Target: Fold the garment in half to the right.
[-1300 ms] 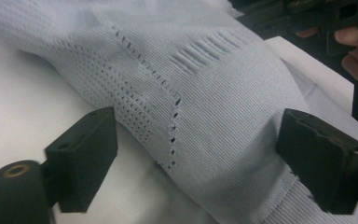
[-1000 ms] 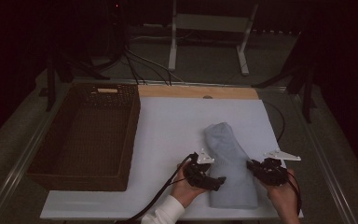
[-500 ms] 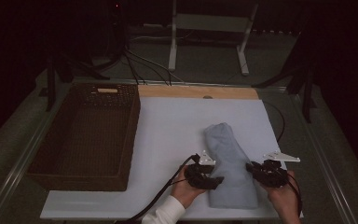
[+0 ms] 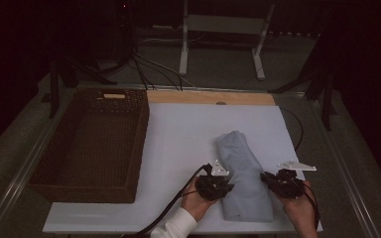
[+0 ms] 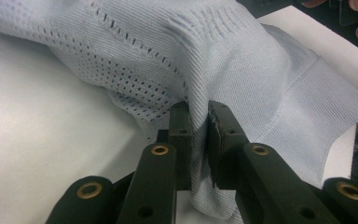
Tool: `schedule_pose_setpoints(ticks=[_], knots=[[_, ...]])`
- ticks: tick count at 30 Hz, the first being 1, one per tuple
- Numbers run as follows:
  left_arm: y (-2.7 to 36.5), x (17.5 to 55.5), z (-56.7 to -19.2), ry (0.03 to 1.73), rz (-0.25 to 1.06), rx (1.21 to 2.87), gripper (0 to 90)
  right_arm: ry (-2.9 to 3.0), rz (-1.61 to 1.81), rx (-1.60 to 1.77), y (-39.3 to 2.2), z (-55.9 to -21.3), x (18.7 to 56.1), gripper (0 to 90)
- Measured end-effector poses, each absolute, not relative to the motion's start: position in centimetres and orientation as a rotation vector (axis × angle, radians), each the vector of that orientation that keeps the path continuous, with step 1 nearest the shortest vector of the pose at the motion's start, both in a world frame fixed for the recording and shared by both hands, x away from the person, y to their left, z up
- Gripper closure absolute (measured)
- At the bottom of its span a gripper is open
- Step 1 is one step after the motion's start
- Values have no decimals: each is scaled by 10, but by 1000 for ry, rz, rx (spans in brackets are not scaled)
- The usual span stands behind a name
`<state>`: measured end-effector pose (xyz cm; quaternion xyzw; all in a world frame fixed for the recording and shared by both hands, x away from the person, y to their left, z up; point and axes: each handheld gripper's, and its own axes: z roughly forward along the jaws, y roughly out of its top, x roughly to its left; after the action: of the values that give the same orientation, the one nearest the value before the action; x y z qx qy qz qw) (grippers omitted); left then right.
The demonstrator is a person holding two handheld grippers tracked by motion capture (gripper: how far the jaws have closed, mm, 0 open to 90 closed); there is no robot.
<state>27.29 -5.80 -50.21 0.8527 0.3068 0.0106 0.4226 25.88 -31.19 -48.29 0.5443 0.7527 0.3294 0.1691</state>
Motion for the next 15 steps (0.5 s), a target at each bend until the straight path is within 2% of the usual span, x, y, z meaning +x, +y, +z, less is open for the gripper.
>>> schedule_pose_setpoints(ticks=[15], knots=[[-32,271,-498,813,81,2106,824,2170,945,1489,-291,-484,271,812]])
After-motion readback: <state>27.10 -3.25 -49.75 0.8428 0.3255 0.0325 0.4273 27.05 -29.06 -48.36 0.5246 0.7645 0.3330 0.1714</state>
